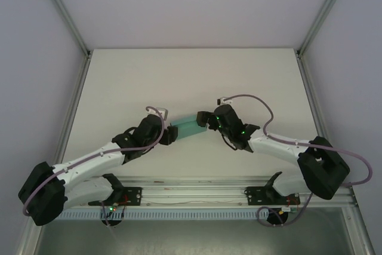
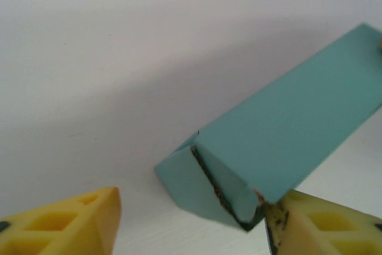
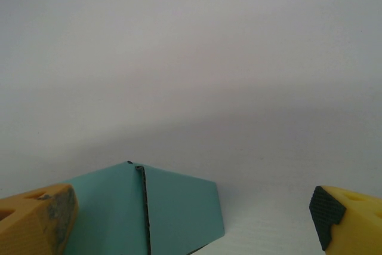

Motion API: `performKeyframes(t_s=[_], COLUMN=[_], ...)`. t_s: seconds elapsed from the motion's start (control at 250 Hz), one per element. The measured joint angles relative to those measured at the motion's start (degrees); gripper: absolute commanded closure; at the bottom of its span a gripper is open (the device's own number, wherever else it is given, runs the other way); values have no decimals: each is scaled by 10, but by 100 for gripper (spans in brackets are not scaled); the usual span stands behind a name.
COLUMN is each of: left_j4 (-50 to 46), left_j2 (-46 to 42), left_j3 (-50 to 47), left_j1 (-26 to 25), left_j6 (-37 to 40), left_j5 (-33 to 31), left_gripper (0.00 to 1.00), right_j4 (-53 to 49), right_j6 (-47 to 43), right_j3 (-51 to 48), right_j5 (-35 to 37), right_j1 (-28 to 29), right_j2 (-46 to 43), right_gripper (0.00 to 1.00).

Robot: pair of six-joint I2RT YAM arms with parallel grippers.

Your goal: Assemble paper box

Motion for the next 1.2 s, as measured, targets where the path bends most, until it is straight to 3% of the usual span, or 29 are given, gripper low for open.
performKeyframes(t_s=[0.136,0.424,0.652,0.991,1.199], left_j4=[-36,-76,-86,-72,4], left_j2=[-16,-17,31,63,55], left_j3=[17,106,139,82,31], left_j1=[0,0,13,50,83], left_j6=[0,-31,-55,-93,-125], left_j5=[1,-33,-45,24,75], left_gripper=[0,0,0,12,30], right_j4=[11,41,76,116,129], right_j6=[11,21,22,28,32], right_j3=[-7,-24,-39,-54,-56], right_j5=[-2,-5,-15,-37,-50], right_j1=[0,0,0,-2,-2], right_j2=[0,0,9,20,33], right_gripper=[0,0,0,0,0])
